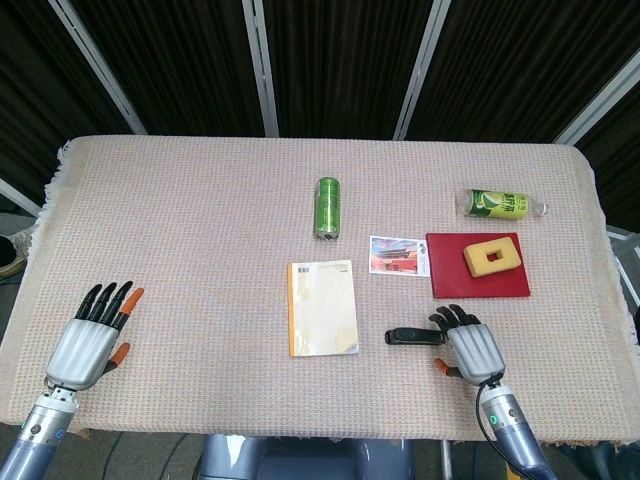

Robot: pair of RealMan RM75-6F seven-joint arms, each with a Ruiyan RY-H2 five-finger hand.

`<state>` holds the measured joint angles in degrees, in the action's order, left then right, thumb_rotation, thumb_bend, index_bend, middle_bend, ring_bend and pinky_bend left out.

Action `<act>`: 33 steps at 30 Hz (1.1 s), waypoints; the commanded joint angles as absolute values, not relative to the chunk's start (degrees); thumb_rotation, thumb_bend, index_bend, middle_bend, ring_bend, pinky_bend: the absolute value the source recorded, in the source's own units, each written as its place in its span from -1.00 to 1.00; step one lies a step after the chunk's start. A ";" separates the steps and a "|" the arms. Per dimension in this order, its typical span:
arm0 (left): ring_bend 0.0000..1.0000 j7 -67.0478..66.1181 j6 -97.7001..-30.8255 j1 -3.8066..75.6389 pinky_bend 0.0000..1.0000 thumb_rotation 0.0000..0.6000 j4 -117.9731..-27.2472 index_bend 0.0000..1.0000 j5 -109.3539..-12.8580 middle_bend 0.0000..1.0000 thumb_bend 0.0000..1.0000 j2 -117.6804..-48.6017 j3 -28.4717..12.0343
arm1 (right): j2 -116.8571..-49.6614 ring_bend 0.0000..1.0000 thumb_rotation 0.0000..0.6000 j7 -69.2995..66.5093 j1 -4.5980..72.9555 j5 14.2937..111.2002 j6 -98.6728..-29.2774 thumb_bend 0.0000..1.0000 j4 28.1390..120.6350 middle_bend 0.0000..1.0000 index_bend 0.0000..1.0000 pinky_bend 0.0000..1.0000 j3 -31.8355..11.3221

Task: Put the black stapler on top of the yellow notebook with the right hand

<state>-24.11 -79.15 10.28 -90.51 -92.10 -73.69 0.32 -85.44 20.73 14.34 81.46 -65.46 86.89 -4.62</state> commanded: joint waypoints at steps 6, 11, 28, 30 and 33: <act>-1.00 -22.97 -78.46 10.75 -0.85 1.00 -90.22 -1.00 -91.26 -1.00 -0.38 -73.32 0.11 | -88.46 -0.72 1.00 21.26 16.18 79.31 -63.63 -0.55 84.22 -0.64 -0.50 -0.37 -5.08; -1.00 -22.48 -77.91 11.08 -0.85 1.00 -90.28 -1.00 -90.94 -1.00 -0.38 -73.17 0.19 | -90.15 -0.63 1.00 20.79 17.20 78.66 -62.72 -0.47 82.07 -0.59 -0.39 -0.24 -5.09; -1.00 -20.30 -77.26 11.94 -0.85 1.00 -89.84 -1.00 -90.50 -1.00 -0.37 -72.55 0.19 | -92.68 -0.11 1.00 23.04 19.18 79.16 -64.74 -0.29 80.30 -0.14 0.20 0.23 -5.29; -1.00 -20.15 -77.26 11.99 -0.85 1.00 -89.80 -1.00 -90.52 -1.00 -0.37 -72.51 0.24 | -92.94 -0.05 1.00 23.09 19.27 79.05 -64.92 -0.27 79.98 -0.08 0.27 0.29 -5.28; -1.00 -20.00 -77.26 12.06 -0.85 1.00 -89.75 -1.00 -90.61 -1.00 -0.36 -72.49 0.36 | -93.30 0.02 1.00 22.86 19.47 78.80 -64.90 -0.23 79.28 -0.02 0.35 0.36 -5.22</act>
